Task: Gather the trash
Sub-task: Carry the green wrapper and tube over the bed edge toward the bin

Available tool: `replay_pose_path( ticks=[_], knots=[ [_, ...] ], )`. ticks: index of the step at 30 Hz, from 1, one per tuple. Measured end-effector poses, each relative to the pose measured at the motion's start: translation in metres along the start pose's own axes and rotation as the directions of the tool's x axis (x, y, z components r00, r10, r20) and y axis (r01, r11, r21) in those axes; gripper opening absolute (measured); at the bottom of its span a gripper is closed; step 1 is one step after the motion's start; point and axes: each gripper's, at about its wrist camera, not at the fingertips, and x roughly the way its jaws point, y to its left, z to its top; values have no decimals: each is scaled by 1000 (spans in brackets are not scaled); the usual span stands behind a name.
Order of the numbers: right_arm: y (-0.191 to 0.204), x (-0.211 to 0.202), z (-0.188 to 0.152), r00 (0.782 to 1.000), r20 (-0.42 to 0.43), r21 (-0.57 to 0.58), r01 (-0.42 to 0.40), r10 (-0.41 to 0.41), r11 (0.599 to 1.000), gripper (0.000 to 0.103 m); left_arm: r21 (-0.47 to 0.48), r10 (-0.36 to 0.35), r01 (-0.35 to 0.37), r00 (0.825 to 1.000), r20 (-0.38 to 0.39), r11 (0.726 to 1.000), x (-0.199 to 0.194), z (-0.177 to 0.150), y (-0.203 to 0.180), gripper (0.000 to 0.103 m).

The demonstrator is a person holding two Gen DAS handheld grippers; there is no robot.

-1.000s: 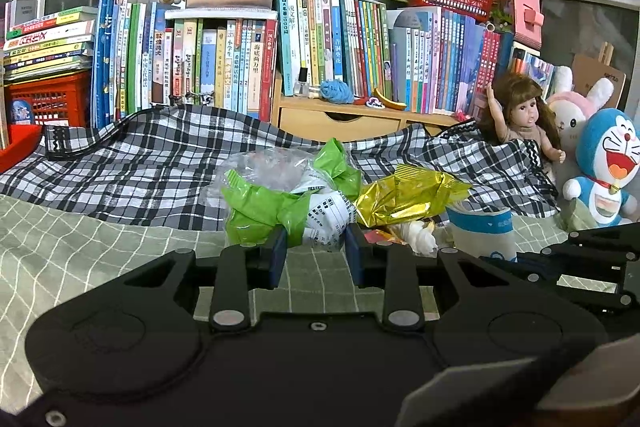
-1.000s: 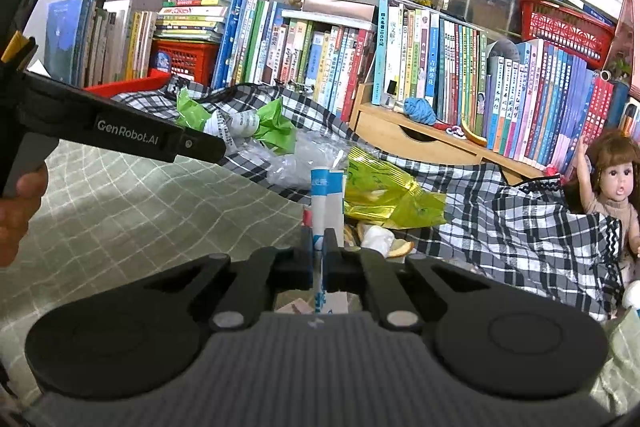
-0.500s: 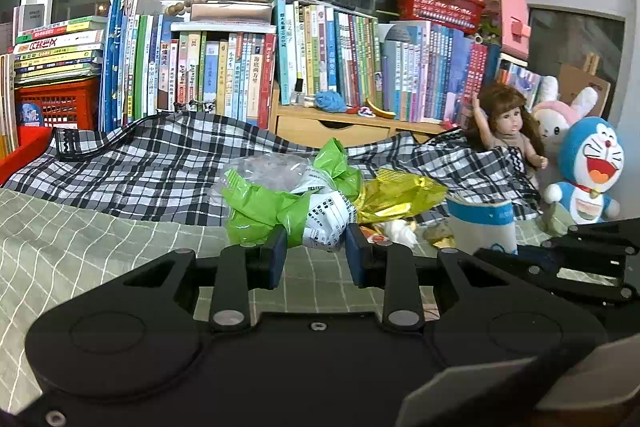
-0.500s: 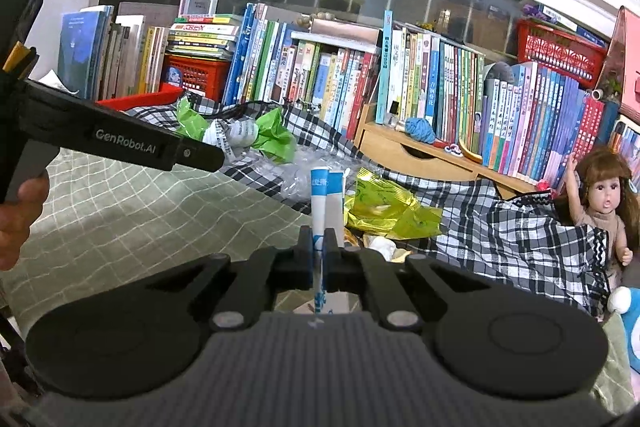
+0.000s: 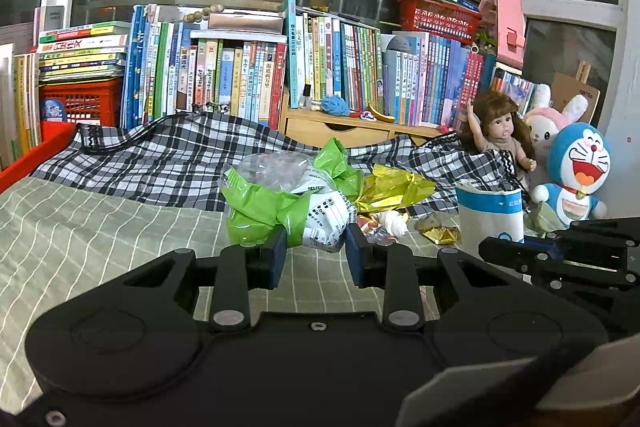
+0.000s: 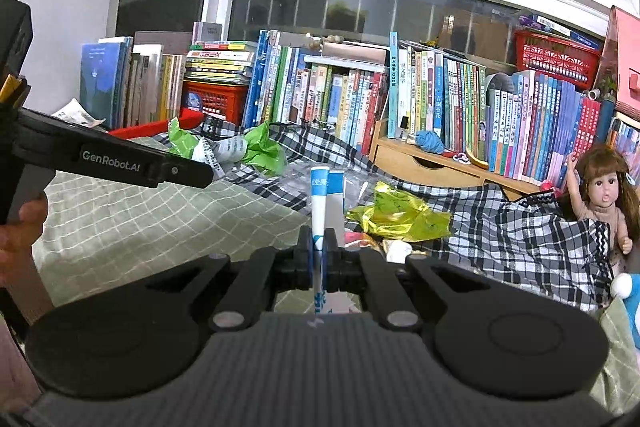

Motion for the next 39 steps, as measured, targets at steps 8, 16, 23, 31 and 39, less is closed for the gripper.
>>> replay_pose_path(
  ticks=[8,16,23,31,39],
  knots=[
    [21,-27,-1,999,18,-30,-29,30,999,7,-12,2,-2,1000,12,1000,-38,-14,1,30],
    [43,-51,-8,998,29,-30,-61,62,998,7,1,2,-2,1000,10,1000,-78,-33,0,30],
    [62,-68,-17,996,21,-34,-89,89,995,8,-5,-1,1,999,32,1000,-114,-49,1,30],
    [75,-85,-33,993,9,-25,-114,115,993,8,-20,0,0,1000,7,1000,-137,-72,5,30],
    [93,-96,-52,990,-4,-24,-144,143,989,7,-14,8,-8,1000,-23,1000,-160,-99,10,30]
  ],
)
